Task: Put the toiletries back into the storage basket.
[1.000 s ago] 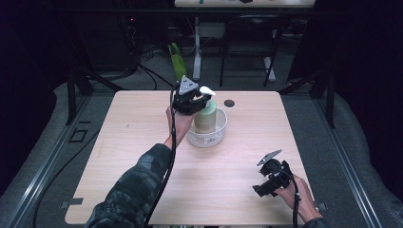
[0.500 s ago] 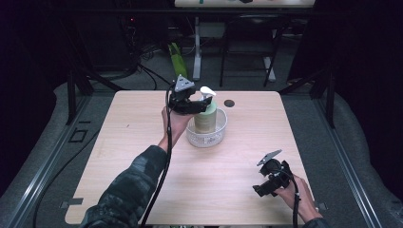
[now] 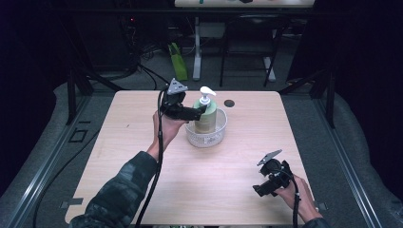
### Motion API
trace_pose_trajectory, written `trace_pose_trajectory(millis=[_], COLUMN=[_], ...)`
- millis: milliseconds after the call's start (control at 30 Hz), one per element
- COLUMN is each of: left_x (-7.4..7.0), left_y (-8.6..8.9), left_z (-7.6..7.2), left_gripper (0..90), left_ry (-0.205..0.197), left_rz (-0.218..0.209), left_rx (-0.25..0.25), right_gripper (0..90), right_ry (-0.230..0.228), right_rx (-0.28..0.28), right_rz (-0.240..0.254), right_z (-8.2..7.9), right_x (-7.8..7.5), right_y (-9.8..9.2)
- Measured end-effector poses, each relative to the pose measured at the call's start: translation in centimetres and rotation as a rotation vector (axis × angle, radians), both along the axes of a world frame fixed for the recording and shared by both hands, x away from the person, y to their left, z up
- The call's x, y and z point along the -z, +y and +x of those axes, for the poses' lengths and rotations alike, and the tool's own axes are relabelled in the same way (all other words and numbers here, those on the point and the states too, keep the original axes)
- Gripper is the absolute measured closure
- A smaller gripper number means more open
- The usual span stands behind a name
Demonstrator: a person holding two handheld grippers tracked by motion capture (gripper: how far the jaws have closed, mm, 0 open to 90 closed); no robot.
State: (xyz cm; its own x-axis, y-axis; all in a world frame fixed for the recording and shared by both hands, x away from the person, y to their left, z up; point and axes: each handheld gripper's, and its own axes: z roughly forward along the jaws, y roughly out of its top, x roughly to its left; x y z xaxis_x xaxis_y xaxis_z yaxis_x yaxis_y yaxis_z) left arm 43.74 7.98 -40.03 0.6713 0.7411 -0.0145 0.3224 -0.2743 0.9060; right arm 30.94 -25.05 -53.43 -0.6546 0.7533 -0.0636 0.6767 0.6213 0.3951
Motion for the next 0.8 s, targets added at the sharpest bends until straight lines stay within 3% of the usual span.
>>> trace_pose_trajectory(millis=[300, 800], left_x=[0.4, 2.0], left_y=[2.0, 4.2], left_z=[-1.7, -5.2], left_gripper=[0.0, 0.0], left_ry=[0.045, 0.095], left_rz=[0.016, 0.122], left_rx=[-0.001, 0.024], right_gripper=[4.3, 4.5], right_ry=[0.002, -0.002], right_rx=[-0.001, -0.001], right_rz=[-0.004, -0.008], right_z=[0.0, 0.0], right_x=[0.1, 0.1], right_y=[0.0, 0.0])
